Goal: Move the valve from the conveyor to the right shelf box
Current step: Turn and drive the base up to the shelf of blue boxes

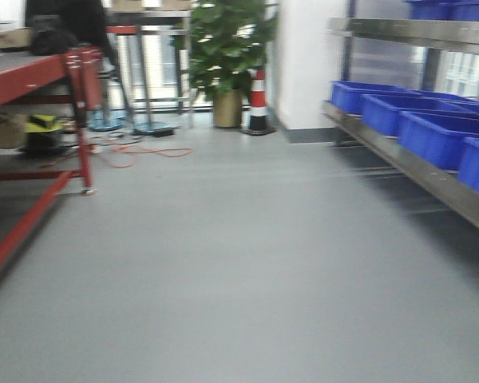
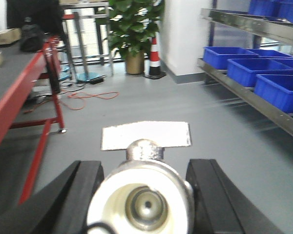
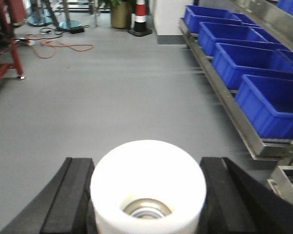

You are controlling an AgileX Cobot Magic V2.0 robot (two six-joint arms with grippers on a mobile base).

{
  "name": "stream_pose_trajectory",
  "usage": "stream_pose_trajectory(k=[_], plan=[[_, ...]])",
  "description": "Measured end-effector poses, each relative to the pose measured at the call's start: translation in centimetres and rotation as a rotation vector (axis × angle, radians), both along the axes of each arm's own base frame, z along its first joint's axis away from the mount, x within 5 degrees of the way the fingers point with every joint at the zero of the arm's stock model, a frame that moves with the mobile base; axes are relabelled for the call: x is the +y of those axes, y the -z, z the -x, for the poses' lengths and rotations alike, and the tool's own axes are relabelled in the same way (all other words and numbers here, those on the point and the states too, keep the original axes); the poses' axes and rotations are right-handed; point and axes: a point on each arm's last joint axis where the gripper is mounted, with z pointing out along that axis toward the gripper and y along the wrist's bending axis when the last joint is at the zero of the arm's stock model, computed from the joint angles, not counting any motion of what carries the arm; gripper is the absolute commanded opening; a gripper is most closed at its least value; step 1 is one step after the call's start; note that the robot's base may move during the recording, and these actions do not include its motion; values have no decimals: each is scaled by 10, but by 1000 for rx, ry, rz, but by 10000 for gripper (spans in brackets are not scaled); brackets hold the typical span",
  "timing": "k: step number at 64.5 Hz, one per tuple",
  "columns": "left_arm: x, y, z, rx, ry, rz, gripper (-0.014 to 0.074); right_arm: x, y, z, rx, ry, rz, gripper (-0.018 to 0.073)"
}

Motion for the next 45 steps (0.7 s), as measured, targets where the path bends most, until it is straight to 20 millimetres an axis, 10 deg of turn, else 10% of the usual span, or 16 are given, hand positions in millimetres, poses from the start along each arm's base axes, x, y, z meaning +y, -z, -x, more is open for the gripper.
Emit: stream_pose_trajectory(k=[45], plan=[[0, 0, 0, 0, -1, -2, -111, 0, 0, 0, 0, 0, 0, -154]])
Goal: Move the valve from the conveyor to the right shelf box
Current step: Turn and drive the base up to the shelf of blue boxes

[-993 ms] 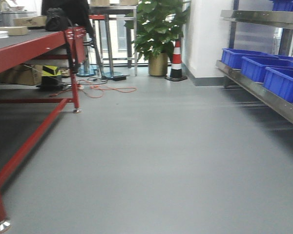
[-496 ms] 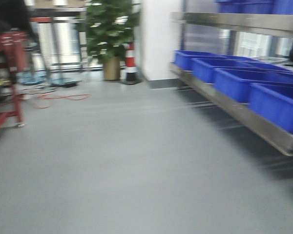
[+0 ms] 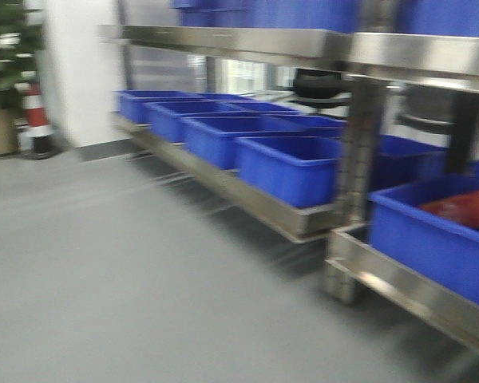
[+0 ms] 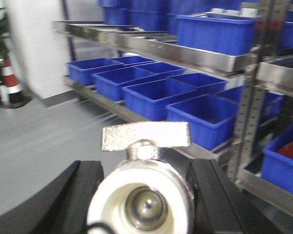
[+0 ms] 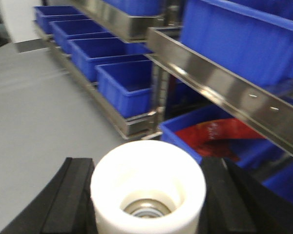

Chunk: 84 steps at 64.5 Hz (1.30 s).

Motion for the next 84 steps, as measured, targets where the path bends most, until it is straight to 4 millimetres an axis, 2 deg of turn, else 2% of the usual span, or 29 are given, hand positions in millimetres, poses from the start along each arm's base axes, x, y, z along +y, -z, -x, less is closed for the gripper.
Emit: stream_pose_trajectory(k=[84], plan=[[0, 0, 0, 0, 1, 2, -111, 0, 0, 0, 0, 0, 0, -154]])
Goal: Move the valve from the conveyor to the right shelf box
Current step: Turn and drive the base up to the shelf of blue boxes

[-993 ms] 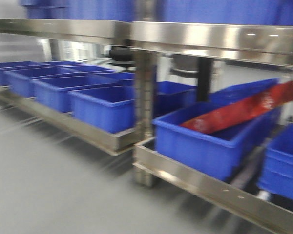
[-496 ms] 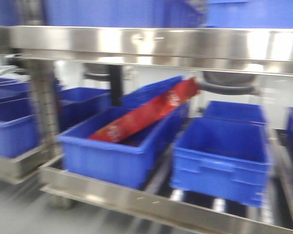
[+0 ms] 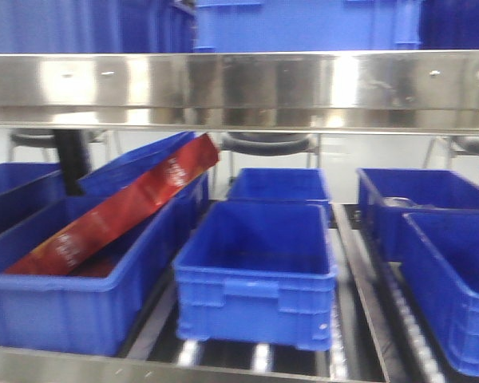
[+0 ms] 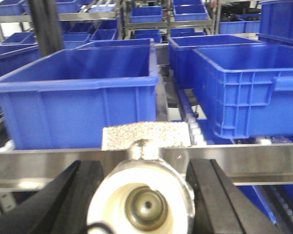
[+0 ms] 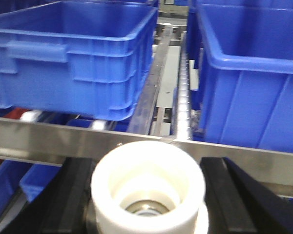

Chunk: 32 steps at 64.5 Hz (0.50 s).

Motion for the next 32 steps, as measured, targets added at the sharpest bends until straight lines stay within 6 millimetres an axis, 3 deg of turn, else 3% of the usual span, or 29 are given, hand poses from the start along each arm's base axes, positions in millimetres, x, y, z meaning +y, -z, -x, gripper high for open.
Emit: stream_pose_trajectory(k=[32], plan=[[0, 0, 0, 0, 0, 0, -111, 0, 0, 0, 0, 0, 0, -154]])
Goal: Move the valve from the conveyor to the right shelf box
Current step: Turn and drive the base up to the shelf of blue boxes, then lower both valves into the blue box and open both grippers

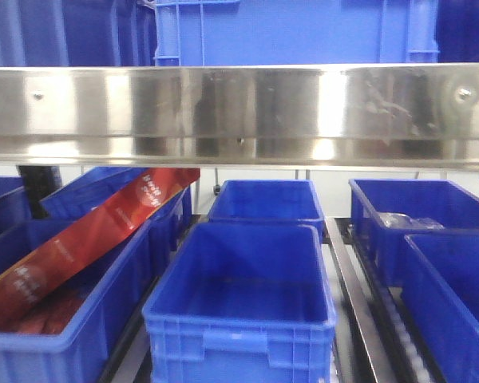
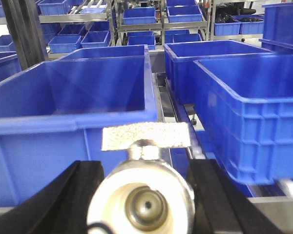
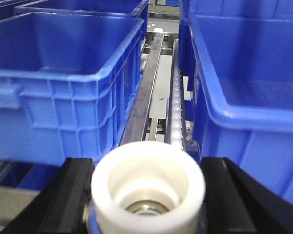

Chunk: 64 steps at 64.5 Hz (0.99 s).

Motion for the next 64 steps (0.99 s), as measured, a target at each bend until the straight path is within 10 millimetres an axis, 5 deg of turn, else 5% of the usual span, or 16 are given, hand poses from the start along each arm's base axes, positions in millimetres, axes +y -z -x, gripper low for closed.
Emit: stream_pose_trajectory(k=[64], plan=[[0, 0, 0, 0, 0, 0, -111, 0, 0, 0, 0, 0, 0, -154]])
